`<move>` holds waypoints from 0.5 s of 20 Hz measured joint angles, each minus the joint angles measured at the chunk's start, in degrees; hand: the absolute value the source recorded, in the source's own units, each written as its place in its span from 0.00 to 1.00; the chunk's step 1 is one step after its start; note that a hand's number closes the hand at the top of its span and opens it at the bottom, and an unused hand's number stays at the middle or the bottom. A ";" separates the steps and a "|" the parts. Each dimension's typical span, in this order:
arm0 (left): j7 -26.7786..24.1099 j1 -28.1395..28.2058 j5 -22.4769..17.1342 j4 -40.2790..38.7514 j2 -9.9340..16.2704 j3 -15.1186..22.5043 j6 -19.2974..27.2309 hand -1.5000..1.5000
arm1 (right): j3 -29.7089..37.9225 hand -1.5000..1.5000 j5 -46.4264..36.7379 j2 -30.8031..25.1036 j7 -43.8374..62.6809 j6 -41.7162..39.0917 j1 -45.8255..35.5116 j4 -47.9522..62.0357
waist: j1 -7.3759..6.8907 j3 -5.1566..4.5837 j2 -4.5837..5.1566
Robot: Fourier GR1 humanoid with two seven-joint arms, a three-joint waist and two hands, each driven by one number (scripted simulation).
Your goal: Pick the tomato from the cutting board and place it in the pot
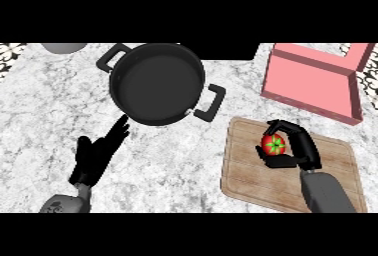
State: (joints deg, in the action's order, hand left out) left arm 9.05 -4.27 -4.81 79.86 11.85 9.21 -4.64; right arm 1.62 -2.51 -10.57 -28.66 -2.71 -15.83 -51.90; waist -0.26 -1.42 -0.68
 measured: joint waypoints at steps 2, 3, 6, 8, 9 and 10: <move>0.74 -0.31 -0.03 0.08 -0.14 -0.41 0.03 0.50 | -0.26 1.00 -1.63 0.46 -1.10 2.23 -0.80 0.44 | 0.11 0.24 0.11; -0.09 0.00 -0.06 -0.36 0.03 -0.74 -0.38 0.50 | -0.65 1.00 -2.24 1.20 -1.01 3.29 -0.90 -0.10 | 0.21 0.30 0.12; -1.61 -0.11 0.13 -1.49 -0.02 -1.49 -1.04 0.50 | -3.32 1.00 -4.89 3.80 2.27 7.25 0.22 -5.37 | 0.37 0.84 0.27; -1.35 -0.69 0.14 -2.07 -0.15 -2.05 -1.36 0.50 | -4.96 1.00 -7.13 4.59 3.95 9.38 0.73 -7.90 | 0.34 1.07 0.40; -1.55 0.05 0.24 -1.56 -0.33 -2.04 -1.34 0.50 | -5.67 1.00 -8.17 4.65 5.47 10.21 0.89 -9.78 | 0.34 1.16 0.42; -0.76 0.18 0.53 -0.85 -0.77 -1.67 -1.03 0.50 | -6.11 1.00 -8.91 4.12 7.24 10.50 1.19 -12.06 | 0.37 1.21 0.44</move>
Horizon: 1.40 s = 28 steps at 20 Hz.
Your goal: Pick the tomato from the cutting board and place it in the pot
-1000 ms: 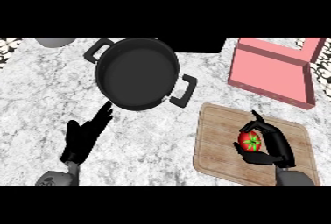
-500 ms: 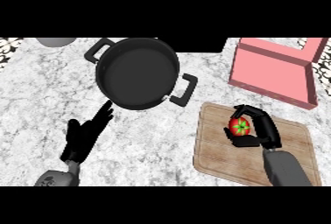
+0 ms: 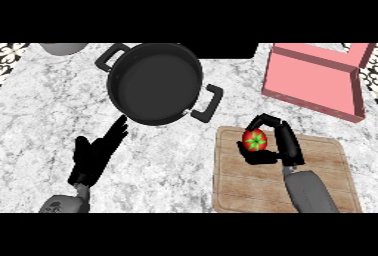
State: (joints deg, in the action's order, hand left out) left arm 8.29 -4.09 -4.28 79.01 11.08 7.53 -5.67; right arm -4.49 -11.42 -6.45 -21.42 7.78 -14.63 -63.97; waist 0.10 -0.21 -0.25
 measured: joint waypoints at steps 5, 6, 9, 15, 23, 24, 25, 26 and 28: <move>-0.29 0.29 0.30 0.19 0.02 -0.74 -0.55 0.50 | -3.21 1.00 -5.97 -0.79 8.45 3.25 -0.04 -9.99 | 0.07 0.15 0.01; -1.07 0.69 0.59 -0.18 -0.30 -0.63 -0.51 0.50 | -3.98 1.00 -7.44 -0.96 9.78 3.80 0.04 -11.72 | 0.08 0.16 0.01; -1.01 0.00 0.64 -0.84 -0.27 -1.21 -0.81 0.50 | -6.23 1.00 -12.16 -0.92 16.47 5.10 -1.65 -17.03 | 0.09 0.17 0.03; -0.95 -0.75 0.77 -1.10 -0.16 -1.97 -1.93 0.50 | -7.60 1.00 -18.83 -0.95 31.06 1.99 -10.64 -21.88 | -0.17 0.21 0.09; 1.54 -0.33 1.68 0.83 -1.73 -1.17 -1.19 0.50 | -7.95 1.00 -25.25 3.22 44.21 -2.86 -29.02 -12.70 | -0.88 0.19 0.26; 1.15 0.18 1.89 1.12 -1.88 -0.93 -1.23 0.50 | -7.66 1.00 -25.75 3.53 44.83 -3.45 -31.31 -10.64 | -0.96 0.18 0.28; 0.71 0.32 1.99 1.03 -1.87 -0.90 -1.44 0.50 | -7.33 1.00 -26.07 3.93 45.26 -4.03 -33.58 -8.11 | -1.07 0.18 0.32; 0.63 0.07 1.94 0.78 -1.71 -1.16 -1.62 0.50 | -7.22 1.00 -26.51 4.45 45.47 -4.23 -35.77 -5.33 | -1.19 0.17 0.38; 1.43 -0.86 1.75 0.69 -1.78 -1.22 -2.03 0.50 | -8.01 1.00 -26.99 5.22 46.52 -3.86 -39.84 -0.05 | -1.48 0.17 0.48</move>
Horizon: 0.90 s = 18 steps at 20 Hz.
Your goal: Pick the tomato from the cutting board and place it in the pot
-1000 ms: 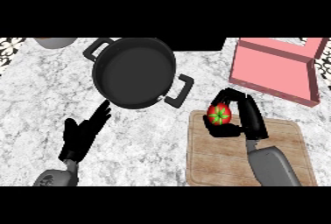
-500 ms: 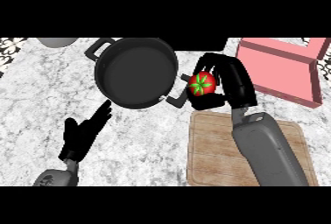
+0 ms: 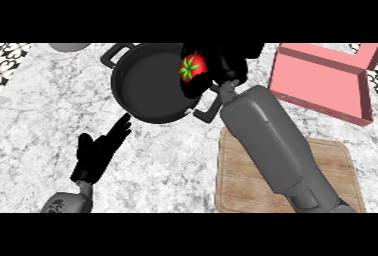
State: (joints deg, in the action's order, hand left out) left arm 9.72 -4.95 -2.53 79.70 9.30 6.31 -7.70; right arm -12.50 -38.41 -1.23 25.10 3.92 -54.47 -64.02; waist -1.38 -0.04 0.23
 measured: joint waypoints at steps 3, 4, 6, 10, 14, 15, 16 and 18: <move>0.03 0.47 0.49 0.50 -0.41 0.49 0.07 0.50 | -1.31 1.00 0.14 0.63 1.10 0.89 -5.73 7.50 | -0.51 0.00 0.11; -0.43 0.68 0.60 0.14 -0.43 0.48 -0.03 0.50 | -1.86 1.00 0.26 0.76 1.38 0.92 -7.60 9.95 | -0.65 -0.01 0.14; -0.37 0.10 0.51 0.30 -0.23 0.44 -0.53 0.50 | -3.48 1.00 -0.83 0.94 1.86 0.88 -10.73 14.96 | -1.12 -0.03 0.29; -0.39 -1.30 0.87 -0.37 -0.64 0.56 -0.47 0.50 | -7.69 1.00 -4.95 1.12 4.08 -0.10 -15.43 23.80 | -1.72 -0.08 0.56; 0.14 -2.36 1.52 -0.54 -1.22 1.16 -0.25 0.50 | -10.76 1.00 -4.74 1.18 6.04 -3.19 -18.75 31.35 | -2.78 -0.08 0.82; 0.35 -2.61 1.54 -0.63 -1.28 1.24 -0.35 0.50 | -10.76 1.00 -3.87 1.20 6.67 -4.93 -19.81 33.09 | -3.12 -0.09 0.91; 0.07 -2.96 1.64 -1.05 -1.37 1.38 -0.55 0.50 | -10.91 1.00 -2.57 1.20 7.82 -6.78 -20.31 34.36 | -3.60 -0.11 1.02; -0.22 -3.05 1.47 -1.21 -1.22 1.34 -1.05 0.50 | -10.42 0.00 -0.09 1.22 10.02 -9.72 -20.84 37.12 | -4.16 -0.12 1.12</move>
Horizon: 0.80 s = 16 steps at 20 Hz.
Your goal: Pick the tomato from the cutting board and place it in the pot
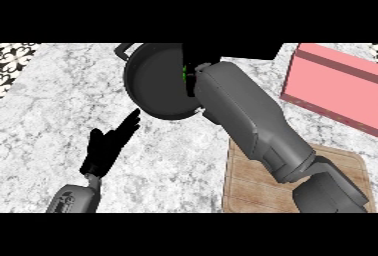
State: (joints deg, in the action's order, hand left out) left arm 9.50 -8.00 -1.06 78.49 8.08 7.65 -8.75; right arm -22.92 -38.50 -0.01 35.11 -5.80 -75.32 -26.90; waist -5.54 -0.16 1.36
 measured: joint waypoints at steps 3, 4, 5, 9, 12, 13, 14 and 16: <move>0.25 -0.95 0.19 -0.18 -0.43 0.33 -0.05 0.50 | -0.13 0.00 3.08 0.00 2.45 -2.97 -0.26 3.49 | -0.85 0.01 0.25; 0.55 -1.34 0.30 -0.21 -0.57 0.53 -0.09 0.50 | -0.62 0.00 4.08 0.00 2.73 -3.32 0.14 4.09 | -1.17 0.01 0.30; 0.88 -1.67 0.23 -0.24 -0.69 0.50 -0.09 0.50 | -1.01 0.00 4.95 0.01 2.51 -3.09 0.51 4.57 | -1.33 0.02 0.35; 0.52 -2.06 0.64 -0.67 -1.26 1.02 -0.11 0.50 | 0.56 0.00 9.00 0.01 -0.62 3.62 1.34 2.75 | -1.87 0.12 0.56; 0.53 -1.82 0.82 -0.62 -1.49 1.15 0.12 0.50 | 2.95 0.00 12.21 0.01 -3.76 11.79 1.99 -0.32 | -1.98 0.19 0.48; 0.24 -1.79 1.00 -0.86 -1.67 1.37 0.14 0.50 | 3.90 0.00 13.47 0.01 -4.67 14.62 2.09 -1.41 | -2.01 0.19 0.50; 0.05 -1.52 1.10 -0.80 -1.58 1.43 0.11 0.50 | 5.02 0.00 14.59 0.01 -5.59 17.45 2.15 -2.20 | -1.95 0.20 0.46; -0.05 -1.64 0.80 -1.15 -1.30 1.04 -0.22 0.50 | 7.02 0.00 16.76 0.01 -7.27 23.50 2.38 -3.83 | -1.70 0.20 0.43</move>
State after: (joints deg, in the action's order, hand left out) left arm 9.45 -9.64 -0.25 77.34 6.78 8.69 -8.97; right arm -15.90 -21.74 0.00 27.84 17.70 -72.94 -30.73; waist -7.24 0.04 1.78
